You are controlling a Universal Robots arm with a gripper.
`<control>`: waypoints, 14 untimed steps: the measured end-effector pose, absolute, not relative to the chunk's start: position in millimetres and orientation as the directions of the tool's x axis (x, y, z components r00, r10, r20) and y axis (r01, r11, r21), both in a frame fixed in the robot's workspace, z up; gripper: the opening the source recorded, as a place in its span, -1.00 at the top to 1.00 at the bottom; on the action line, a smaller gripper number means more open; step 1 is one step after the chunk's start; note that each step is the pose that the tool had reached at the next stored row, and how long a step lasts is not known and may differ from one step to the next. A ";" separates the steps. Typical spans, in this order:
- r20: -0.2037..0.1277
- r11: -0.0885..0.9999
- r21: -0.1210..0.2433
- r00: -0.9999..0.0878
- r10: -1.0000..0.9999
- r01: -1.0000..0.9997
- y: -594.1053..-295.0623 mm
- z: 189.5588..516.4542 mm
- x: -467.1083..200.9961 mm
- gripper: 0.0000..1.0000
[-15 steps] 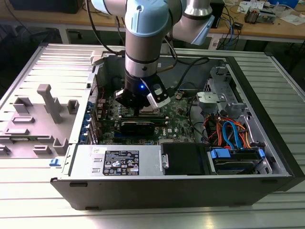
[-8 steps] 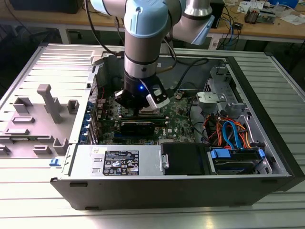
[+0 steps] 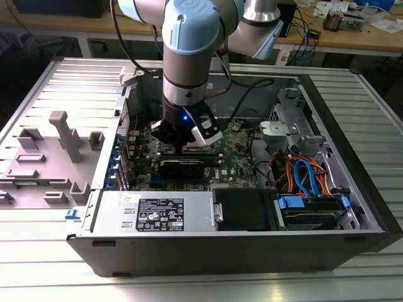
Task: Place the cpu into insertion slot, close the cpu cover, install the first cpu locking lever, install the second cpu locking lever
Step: 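Install the second cpu locking lever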
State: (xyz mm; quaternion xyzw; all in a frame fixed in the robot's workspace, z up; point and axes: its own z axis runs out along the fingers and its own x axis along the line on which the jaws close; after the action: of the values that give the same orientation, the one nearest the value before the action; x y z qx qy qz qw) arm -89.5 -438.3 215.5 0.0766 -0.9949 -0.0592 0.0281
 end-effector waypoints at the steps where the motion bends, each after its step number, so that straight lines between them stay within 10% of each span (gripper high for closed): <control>1: 0.047 0.981 0.123 -0.987 -0.156 -0.149 -438.3 215.4 -89.5 0.79; 14: 0.046 0.981 0.126 -0.987 -0.156 -0.149 -438.3 213.1 -89.4 0.79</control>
State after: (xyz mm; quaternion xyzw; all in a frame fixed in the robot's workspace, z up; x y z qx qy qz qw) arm -89.4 -438.3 213.1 0.0767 -0.9948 -0.0613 0.0280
